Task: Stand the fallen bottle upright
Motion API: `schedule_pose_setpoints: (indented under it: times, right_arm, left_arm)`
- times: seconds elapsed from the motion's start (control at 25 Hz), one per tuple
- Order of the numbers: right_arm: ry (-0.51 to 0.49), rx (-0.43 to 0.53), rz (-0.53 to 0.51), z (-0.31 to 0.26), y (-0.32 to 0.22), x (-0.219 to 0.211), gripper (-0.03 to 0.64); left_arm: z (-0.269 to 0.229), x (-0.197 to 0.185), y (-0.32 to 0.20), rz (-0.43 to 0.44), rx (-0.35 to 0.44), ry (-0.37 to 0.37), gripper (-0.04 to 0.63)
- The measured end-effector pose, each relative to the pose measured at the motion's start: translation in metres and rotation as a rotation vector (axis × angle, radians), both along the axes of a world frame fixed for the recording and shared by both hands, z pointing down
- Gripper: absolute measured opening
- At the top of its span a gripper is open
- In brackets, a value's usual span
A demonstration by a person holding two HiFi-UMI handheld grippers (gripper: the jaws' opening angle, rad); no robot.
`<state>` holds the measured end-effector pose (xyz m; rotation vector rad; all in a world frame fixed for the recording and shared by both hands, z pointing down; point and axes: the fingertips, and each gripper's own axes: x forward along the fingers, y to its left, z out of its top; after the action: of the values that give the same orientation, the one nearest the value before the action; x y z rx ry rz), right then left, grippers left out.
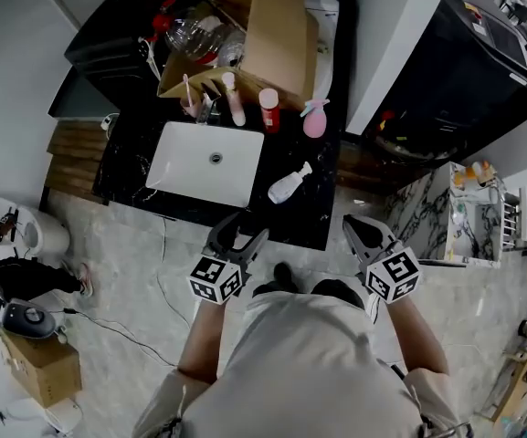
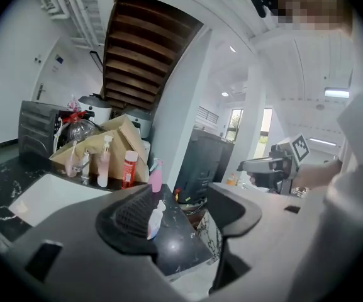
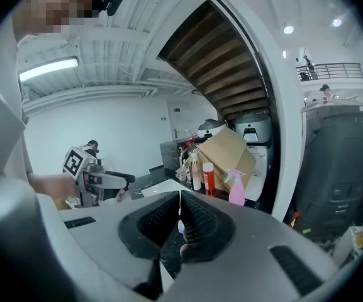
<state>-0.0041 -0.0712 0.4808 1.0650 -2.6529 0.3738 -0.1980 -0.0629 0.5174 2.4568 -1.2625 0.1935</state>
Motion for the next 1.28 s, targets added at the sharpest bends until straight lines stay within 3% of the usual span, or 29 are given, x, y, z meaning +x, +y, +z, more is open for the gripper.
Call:
schedule_pose_setpoints:
  times: [0.28,0.64,1.28]
  right_arm:
    - [0.008,-0.014,0.017,0.004,-0.013,-0.001,0.031]
    - [0.001,-0.04,-0.02,0.019,-0.045,0.008,0.031]
    - [-0.002,-0.056,-0.187,0.029,-0.131,0.027,0.031]
  left_arm:
    - [0.01,-0.002,-0.016,0.003,-0.04,0.057,0.279]
    - [0.031,0.004,-0.04,-0.048,-0.094,0.074,0.287]
    - [0.053,0.044,-0.104,-0.123,-0.148,-0.068,0.298]
